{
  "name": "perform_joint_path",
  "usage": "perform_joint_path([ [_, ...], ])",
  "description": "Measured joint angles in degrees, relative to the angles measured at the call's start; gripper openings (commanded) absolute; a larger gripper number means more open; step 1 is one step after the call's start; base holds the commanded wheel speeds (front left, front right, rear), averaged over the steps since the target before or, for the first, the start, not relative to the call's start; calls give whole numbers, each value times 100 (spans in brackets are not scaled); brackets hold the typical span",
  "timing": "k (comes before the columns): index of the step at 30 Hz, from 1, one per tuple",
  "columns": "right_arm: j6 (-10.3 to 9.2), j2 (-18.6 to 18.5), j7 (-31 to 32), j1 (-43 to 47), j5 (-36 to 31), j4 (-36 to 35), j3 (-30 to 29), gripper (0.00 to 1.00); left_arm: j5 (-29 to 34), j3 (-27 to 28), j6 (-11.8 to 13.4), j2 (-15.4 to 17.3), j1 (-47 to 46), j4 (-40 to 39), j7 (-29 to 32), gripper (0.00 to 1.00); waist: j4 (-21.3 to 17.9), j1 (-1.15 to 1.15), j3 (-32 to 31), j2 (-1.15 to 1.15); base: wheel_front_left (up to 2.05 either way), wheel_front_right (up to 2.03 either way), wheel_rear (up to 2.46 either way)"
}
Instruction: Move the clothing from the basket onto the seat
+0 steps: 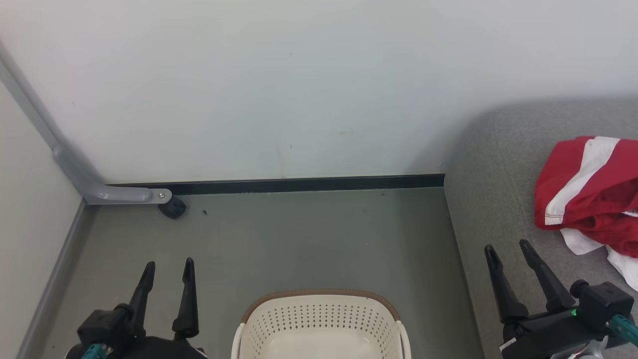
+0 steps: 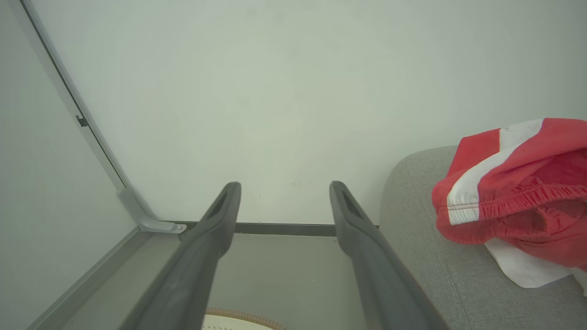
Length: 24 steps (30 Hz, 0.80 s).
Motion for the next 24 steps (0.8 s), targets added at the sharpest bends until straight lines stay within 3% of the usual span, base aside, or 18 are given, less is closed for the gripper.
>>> perform_joint_path([
  [24, 287, 282, 0, 81, -298, 70, -333, 100, 293, 288, -119, -174, 87, -20, 0, 100, -29, 0, 4, 0, 0, 0, 0],
])
